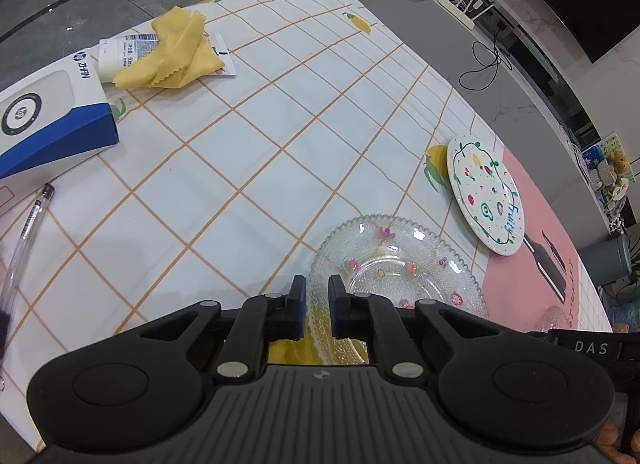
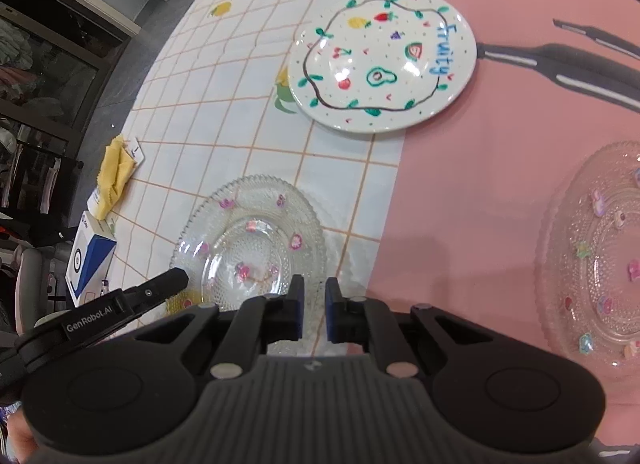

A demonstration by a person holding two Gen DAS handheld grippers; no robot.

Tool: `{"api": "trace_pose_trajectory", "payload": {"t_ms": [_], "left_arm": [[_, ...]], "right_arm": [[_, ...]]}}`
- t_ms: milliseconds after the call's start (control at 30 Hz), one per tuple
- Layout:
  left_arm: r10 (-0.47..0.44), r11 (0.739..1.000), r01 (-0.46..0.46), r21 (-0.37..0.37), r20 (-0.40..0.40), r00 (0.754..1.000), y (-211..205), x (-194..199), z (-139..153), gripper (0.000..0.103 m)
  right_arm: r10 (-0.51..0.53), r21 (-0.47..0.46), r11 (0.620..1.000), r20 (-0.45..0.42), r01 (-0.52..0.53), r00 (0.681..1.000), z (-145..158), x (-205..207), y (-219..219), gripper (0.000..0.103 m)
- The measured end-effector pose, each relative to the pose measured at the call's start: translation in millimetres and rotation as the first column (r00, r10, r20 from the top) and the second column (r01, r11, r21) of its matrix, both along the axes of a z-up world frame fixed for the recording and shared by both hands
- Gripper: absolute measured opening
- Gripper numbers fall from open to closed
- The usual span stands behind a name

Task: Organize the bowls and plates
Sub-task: 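Move both tools to the clear flowered glass plate and close on its rim, then lift the glass plate with both tools and carry it toward the other glass plate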

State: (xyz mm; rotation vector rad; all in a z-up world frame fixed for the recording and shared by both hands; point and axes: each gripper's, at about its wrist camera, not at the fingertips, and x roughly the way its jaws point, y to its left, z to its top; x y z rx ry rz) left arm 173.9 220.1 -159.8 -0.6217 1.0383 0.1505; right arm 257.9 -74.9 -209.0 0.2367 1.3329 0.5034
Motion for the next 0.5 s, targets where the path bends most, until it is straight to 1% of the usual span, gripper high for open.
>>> {"api": "trace_pose_trajectory", "payload": {"t_ms": [233,500], "left_arm": [[0.006,1.000,-0.006,-0.012,0.030,1.000,-2.5,-7.9,17.3,0.011],[-0.023,1.000,0.023,-0.005,0.086,0.996,-22.6,-22.3,57.4,0.011]], "right_arm": [[-0.012,0.023,1.000,0.033,0.011,0.999,17.7,-10.6,-6.5,0.008],[-0.044,0.073,0.997,0.088,0.038,0.995,53.1,-31.0,-30.2,0.007]]}}
